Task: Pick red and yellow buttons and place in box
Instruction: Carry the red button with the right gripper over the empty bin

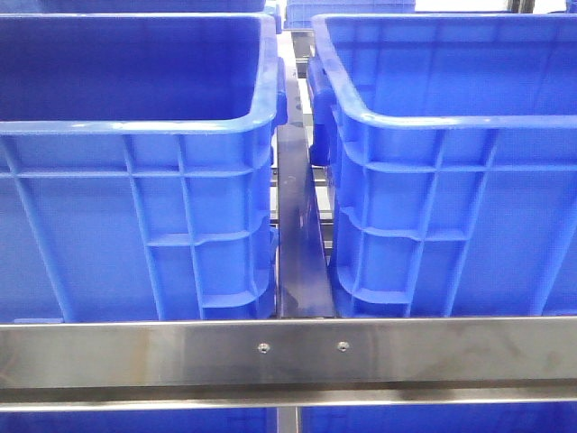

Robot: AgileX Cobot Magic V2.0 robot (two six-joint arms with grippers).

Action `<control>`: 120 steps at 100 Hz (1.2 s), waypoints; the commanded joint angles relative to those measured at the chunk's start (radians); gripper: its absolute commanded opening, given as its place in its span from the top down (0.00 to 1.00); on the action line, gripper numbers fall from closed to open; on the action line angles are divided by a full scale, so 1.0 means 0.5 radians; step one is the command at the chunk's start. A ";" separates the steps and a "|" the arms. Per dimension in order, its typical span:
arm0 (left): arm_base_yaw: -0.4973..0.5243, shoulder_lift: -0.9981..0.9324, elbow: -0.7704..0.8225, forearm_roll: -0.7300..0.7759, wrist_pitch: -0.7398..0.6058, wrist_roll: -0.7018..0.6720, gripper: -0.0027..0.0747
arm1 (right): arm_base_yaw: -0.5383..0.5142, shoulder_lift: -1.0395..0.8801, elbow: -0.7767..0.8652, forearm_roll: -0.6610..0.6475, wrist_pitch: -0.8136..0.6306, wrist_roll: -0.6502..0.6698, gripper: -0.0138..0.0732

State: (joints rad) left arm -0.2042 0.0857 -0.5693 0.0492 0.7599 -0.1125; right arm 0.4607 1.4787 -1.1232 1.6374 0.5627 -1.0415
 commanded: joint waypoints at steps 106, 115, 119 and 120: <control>0.002 0.028 -0.043 0.001 -0.158 -0.003 0.99 | -1.021 0.321 -0.055 -0.939 -0.228 0.334 0.84; 0.002 0.028 -0.043 0.001 -0.158 -0.003 0.99 | -1.021 0.373 -0.055 -0.939 -0.298 0.334 0.84; 0.002 0.028 -0.043 0.001 -0.158 -0.003 0.99 | -1.021 0.389 -0.055 -0.939 -0.341 0.334 0.84; 0.002 0.028 -0.043 0.001 -0.158 -0.003 0.99 | -1.021 0.392 -0.055 -0.939 -0.349 0.334 0.84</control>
State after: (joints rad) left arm -0.2042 0.0857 -0.5678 0.0492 0.7599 -0.1125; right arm -0.0436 1.7022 -1.1232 1.1388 0.4423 -0.8738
